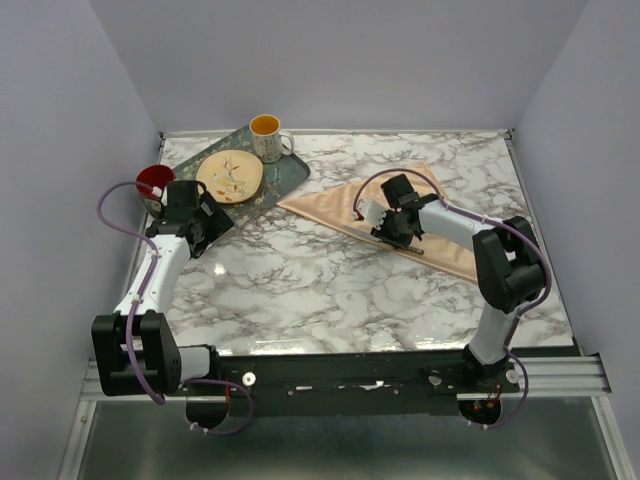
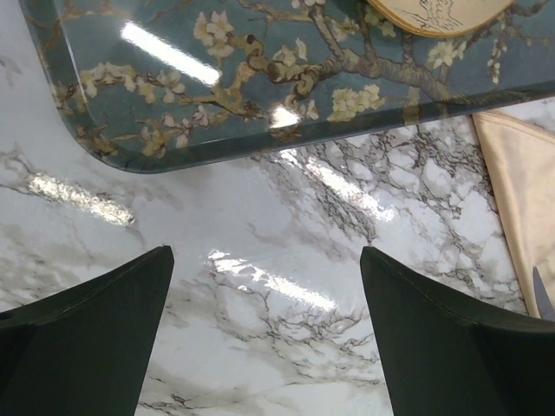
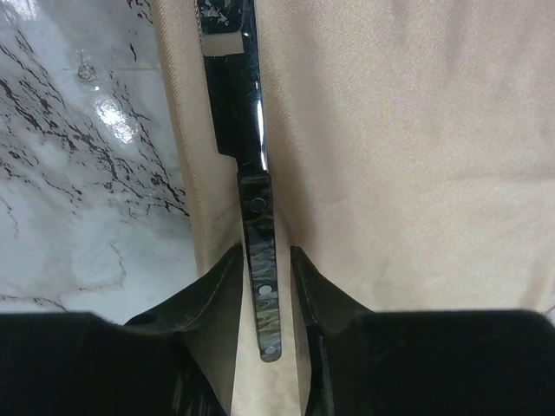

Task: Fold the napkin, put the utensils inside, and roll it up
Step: Place the utensil onto the napkin

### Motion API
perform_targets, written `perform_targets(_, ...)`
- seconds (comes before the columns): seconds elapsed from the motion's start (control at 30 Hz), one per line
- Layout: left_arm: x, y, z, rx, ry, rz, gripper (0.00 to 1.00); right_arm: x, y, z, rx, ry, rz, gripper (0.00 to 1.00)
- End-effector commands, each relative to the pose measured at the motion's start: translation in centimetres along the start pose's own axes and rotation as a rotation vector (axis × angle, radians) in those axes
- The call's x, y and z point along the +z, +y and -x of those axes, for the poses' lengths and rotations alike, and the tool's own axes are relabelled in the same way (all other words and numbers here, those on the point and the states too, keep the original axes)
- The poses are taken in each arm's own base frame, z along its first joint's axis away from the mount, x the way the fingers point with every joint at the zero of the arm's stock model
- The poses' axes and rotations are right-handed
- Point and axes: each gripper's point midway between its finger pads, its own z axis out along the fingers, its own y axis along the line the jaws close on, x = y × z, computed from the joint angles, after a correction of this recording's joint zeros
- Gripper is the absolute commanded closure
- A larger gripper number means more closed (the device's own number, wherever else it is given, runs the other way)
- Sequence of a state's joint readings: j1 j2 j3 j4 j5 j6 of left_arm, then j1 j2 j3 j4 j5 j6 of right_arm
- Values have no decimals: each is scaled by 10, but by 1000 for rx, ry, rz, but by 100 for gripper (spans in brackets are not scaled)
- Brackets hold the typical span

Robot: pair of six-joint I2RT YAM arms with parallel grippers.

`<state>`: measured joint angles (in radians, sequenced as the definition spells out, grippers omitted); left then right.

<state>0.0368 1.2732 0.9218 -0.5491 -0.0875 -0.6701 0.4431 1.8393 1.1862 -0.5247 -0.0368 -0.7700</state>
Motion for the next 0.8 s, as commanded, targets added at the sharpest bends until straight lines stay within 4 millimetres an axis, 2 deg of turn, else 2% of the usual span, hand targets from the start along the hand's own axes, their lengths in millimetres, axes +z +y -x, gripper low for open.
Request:
perform_targets(0.0,-3,-32,-7,59,37,-170,1,-18,-8,10,72,-45,-50,62)
perform_targets(0.07,-1,-44,-12,78,51,-218,1,-30,-17,14,107,-56,-90,59)
perform_targets(0.1,-2,-55,-20,99,74,-255,1,-36,-20,19,131,-74,-104,58)
perform_targets(0.23,-1,-90,-44,147,147,-353,1,-80,-49,29,265,-109,-264,53)
perform_targets(0.27,3,-96,-45,156,149,-347,1,-88,-55,29,312,-107,-299,49)
perform_targets(0.37,9,-117,-53,197,143,-341,2,-113,-67,22,520,-97,-411,47)
perform_targets(0.4,12,-123,-54,202,143,-340,3,-117,-63,23,638,-118,-413,46)
perform_targets(0.43,14,-133,-56,199,147,-354,3,-115,-51,20,688,-114,-377,46)
perform_targets(0.47,23,-140,-58,190,170,-353,4,-125,-44,24,733,-160,-355,40)
perform_targets(0.5,29,-145,-59,175,184,-353,4,-126,-35,27,839,-196,-325,39)
perform_targets(0.57,46,-156,-60,133,212,-341,7,-122,-13,27,914,-231,-246,39)
perform_targets(0.6,51,-161,-60,119,217,-342,8,-128,-6,30,965,-273,-223,39)
perform_targets(0.67,60,-173,-58,64,210,-363,10,-132,1,31,1005,-306,-198,39)
perform_targets(0.7,64,-176,-57,45,199,-364,11,-131,7,25,1045,-309,-200,39)
perform_targets(0.77,74,-185,-55,8,187,-381,14,-128,6,18,1076,-313,-216,35)
